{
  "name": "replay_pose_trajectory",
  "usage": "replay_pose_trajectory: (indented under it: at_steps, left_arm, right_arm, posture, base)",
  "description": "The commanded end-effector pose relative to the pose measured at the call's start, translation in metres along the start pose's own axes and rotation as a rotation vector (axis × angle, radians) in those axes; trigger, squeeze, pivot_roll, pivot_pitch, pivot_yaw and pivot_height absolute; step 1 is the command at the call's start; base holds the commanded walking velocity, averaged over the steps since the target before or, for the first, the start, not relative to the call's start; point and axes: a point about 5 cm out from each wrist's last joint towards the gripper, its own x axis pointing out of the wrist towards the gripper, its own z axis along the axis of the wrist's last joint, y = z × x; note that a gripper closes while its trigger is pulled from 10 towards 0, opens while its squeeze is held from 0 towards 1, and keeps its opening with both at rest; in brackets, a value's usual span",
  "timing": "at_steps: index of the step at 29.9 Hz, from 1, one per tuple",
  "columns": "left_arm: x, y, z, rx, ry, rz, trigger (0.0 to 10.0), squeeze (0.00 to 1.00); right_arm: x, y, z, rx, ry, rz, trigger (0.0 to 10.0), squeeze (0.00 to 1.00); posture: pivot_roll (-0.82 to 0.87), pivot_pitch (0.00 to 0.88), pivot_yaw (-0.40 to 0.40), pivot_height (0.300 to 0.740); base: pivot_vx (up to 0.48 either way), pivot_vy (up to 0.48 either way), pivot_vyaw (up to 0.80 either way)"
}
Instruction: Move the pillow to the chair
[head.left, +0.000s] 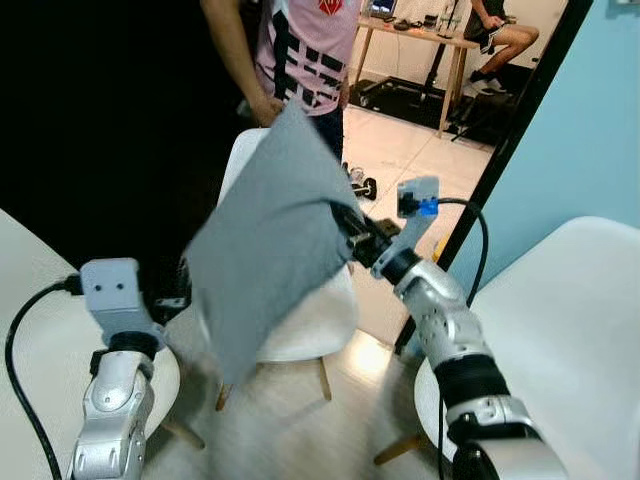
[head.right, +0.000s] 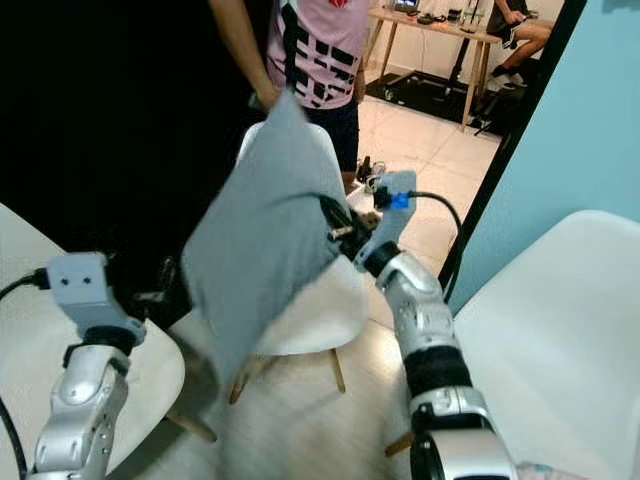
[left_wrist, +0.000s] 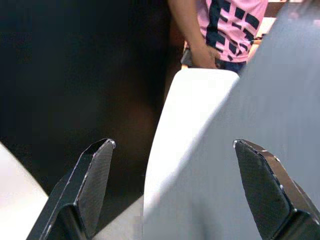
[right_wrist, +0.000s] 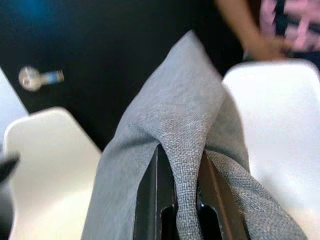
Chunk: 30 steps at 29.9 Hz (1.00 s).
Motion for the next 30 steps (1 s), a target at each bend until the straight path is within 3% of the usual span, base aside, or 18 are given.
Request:
replay_pose_trajectory:
  at_steps: [1, 8, 24, 30]
  left_arm:
    - [0.001, -0.002, 0.003, 0.008, 0.014, 0.001, 10.0, 0.00]
    - [-0.001, -0.009, 0.012, -0.019, 0.042, -0.022, 10.0, 0.00]
    - [0.000, -0.018, 0.019, -0.024, 0.064, -0.048, 10.0, 0.00]
    - [0.000, -0.022, 0.021, -0.018, 0.068, -0.061, 10.0, 0.00]
  right_arm:
    - [0.003, 0.005, 0.019, -0.029, -0.069, 0.012, 10.0, 0.00]
    - [0.004, 0.014, 0.005, -0.016, -0.015, 0.045, 10.0, 0.00]
    - [0.004, 0.018, -0.002, -0.008, 0.007, 0.063, 10.0, 0.00]
    - [0.004, 0.022, -0.004, -0.028, 0.015, 0.091, 10.0, 0.00]
  posture:
    - [0.09, 0.000, -0.091, 0.720]
    - [0.10, 0.000, -0.092, 0.720]
    - [0.10, 0.000, -0.090, 0.720]
    - [0.10, 0.000, -0.089, 0.720]
  base:
    - [0.255, 0.000, 0.00]
    - [0.329, 0.000, 0.00]
    - [0.349, 0.000, 0.00]
    - [0.352, 0.000, 0.80]
